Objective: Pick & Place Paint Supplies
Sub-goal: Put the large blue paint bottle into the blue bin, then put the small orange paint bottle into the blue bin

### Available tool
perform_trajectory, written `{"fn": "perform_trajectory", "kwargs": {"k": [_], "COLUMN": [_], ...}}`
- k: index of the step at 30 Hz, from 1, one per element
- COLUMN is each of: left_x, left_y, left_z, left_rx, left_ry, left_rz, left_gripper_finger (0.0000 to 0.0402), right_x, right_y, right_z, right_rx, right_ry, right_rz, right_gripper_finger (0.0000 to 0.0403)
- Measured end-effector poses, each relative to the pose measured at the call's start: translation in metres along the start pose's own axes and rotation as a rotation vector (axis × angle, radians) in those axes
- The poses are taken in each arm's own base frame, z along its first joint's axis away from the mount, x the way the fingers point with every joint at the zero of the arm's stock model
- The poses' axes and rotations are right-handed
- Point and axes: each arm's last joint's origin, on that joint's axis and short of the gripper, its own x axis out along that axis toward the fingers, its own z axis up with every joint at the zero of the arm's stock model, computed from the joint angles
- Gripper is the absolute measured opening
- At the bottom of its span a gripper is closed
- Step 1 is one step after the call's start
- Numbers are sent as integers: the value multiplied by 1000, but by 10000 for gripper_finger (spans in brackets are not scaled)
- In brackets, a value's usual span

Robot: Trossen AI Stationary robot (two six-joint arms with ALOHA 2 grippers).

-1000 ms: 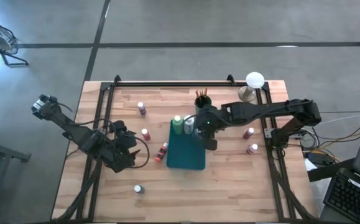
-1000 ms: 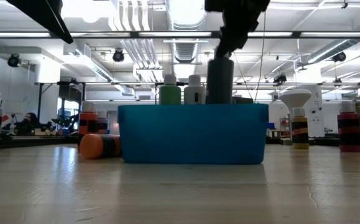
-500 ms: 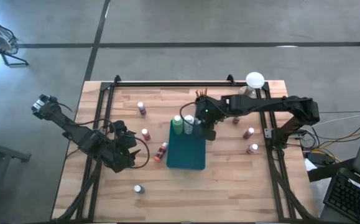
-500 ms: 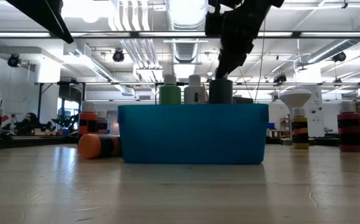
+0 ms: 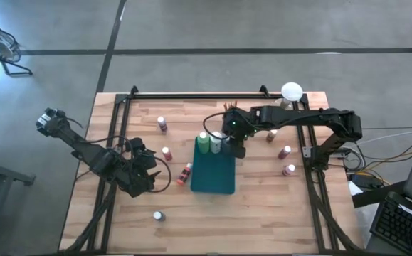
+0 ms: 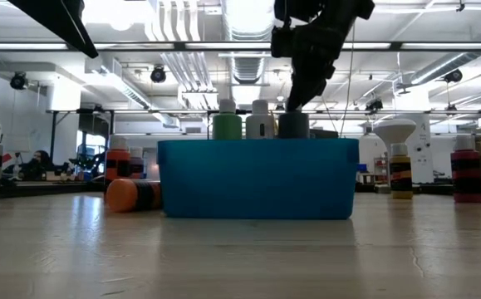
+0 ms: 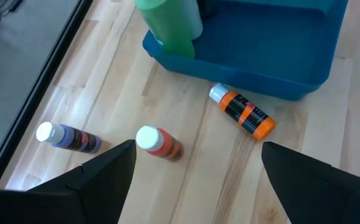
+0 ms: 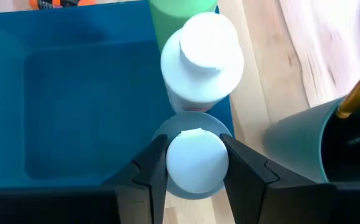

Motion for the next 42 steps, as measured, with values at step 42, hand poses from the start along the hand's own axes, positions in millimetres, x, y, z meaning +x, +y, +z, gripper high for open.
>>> {"fn": "perform_trajectory", "kwargs": {"k": [42], "left_x": [0], "left_y": [-2], "left_z": [-1], "left_rx": [-130], "left_ry": [63], "left_rz": [-63], "left_gripper_finger": [351], "right_x": [-65], "right_y": [-3], "right_z": [18], "right_rx": [8], "right_ry": [-77], "right_rz": [-17], "right_gripper_finger": [199]}}
